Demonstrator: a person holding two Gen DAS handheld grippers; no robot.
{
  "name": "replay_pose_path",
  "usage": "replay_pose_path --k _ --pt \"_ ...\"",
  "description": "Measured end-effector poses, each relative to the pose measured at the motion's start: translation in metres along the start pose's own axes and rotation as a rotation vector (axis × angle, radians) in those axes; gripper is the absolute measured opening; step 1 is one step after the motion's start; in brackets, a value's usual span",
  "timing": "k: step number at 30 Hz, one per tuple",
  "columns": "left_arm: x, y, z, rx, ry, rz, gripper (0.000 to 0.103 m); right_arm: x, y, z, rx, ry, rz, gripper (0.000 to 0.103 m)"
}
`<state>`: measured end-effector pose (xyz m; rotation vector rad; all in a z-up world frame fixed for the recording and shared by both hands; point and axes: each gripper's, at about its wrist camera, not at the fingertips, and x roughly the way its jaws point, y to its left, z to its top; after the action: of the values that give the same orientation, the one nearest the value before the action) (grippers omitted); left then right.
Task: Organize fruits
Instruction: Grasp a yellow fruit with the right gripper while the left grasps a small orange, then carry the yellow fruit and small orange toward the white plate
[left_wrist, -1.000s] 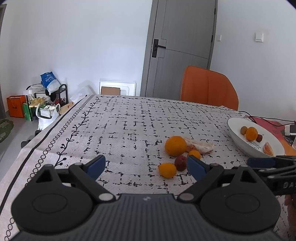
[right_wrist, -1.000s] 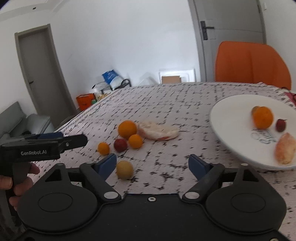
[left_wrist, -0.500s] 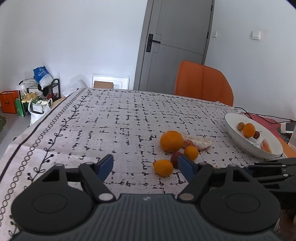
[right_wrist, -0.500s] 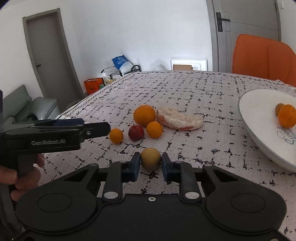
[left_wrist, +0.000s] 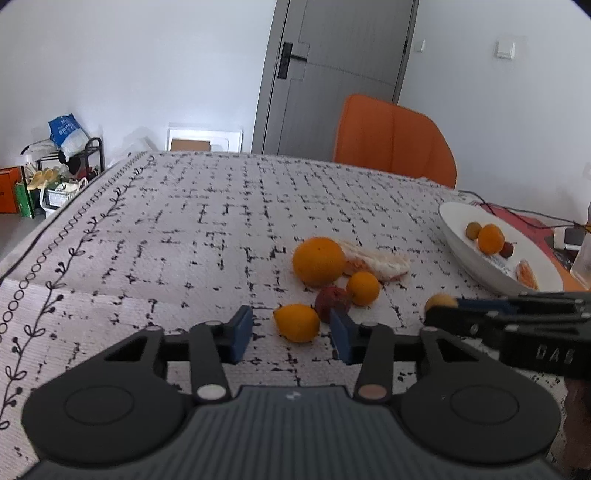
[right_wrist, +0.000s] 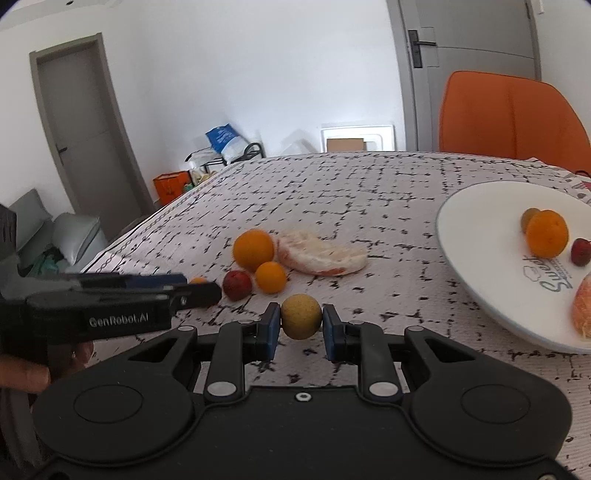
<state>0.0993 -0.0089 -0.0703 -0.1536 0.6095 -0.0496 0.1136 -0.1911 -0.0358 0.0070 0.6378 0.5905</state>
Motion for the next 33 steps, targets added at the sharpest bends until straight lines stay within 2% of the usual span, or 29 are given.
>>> replay_pose_path --k 1,2,4,21,33 --pt "0.0 -0.001 0.0 -0.001 -0.001 0.006 0.039 0.0 -0.001 0.0 0.004 -0.005 -0.003 0.023" --pt "0.0 -0.001 0.001 -0.005 0.0 0.007 0.031 -0.001 -0.003 0.001 0.009 -0.01 -0.005 0.023" --pt "0.002 -0.002 0.002 -0.007 0.01 0.006 0.026 -0.004 -0.006 0.001 0.021 -0.022 -0.01 0.023" --pt "-0.01 -0.041 0.022 0.058 -0.063 -0.048 0.025 -0.037 -0.038 0.009 0.083 -0.117 -0.075 0.023" --pt "-0.002 -0.072 0.031 0.101 -0.076 -0.095 0.025 -0.055 -0.07 0.005 0.133 -0.152 -0.138 0.023"
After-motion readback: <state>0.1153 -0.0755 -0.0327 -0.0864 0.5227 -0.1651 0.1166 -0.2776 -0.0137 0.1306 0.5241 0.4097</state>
